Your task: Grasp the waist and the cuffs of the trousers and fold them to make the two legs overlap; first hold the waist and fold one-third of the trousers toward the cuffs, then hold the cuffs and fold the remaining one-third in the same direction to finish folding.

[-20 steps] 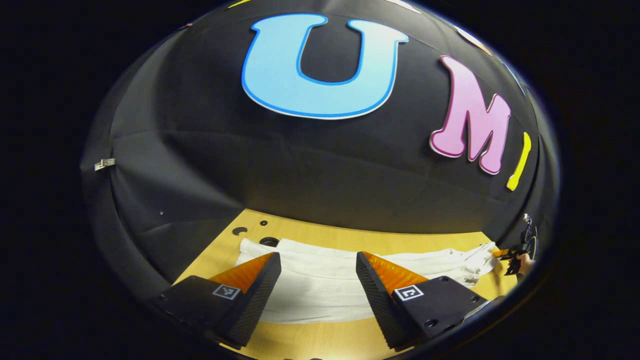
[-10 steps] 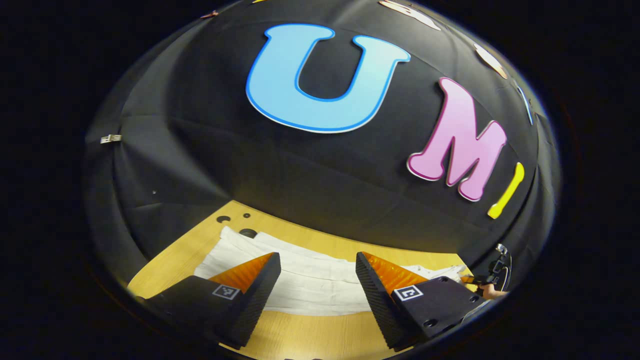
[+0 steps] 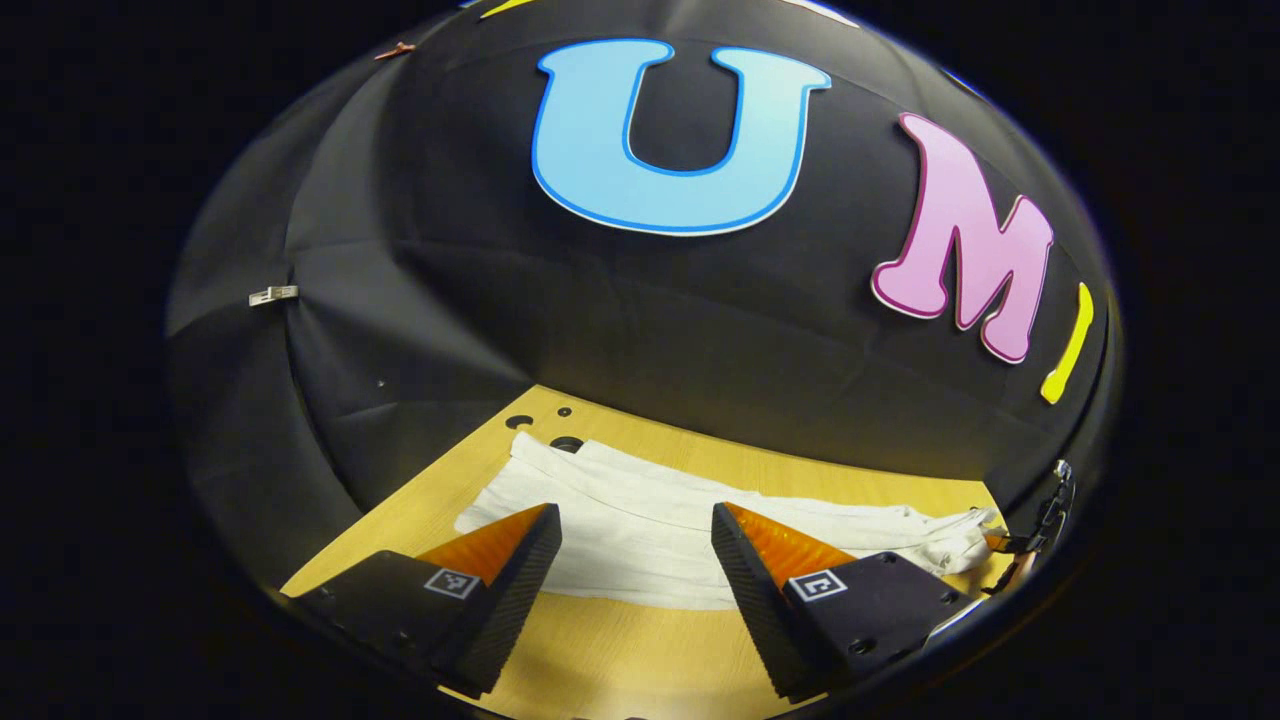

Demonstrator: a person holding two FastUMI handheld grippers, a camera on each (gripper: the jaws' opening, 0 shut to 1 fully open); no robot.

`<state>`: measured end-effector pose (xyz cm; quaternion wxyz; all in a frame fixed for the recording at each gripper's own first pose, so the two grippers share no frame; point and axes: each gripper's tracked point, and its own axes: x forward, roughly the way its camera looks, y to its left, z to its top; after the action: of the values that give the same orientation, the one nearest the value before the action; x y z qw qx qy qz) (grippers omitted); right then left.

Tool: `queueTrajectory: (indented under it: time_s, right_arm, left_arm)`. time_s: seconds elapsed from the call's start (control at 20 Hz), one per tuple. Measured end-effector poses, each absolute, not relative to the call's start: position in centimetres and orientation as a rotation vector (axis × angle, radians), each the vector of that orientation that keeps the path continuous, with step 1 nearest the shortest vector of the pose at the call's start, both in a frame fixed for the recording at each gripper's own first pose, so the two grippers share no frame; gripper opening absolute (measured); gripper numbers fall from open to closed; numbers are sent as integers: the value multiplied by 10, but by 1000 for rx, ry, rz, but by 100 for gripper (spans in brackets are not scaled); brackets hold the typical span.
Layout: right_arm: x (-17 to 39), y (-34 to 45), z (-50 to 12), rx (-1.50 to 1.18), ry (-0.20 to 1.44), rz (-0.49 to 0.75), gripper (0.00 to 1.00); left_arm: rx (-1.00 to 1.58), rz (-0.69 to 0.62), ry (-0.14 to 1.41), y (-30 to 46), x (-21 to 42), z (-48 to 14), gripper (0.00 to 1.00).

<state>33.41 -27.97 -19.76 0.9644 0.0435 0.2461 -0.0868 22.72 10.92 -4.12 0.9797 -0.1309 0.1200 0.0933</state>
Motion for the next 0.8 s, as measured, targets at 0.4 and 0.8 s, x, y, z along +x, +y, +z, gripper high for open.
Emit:
queueTrajectory:
  time_s: [0.4,0.8]
  right_arm:
    - [303,-242,-101,-43,347,-137,8]
    - [277,-195,-18,-55,226,-70,8]
  left_arm:
    - [-181,128,252,109,232,-53,96]
    - [-182,156,271,147,209,-77,96]
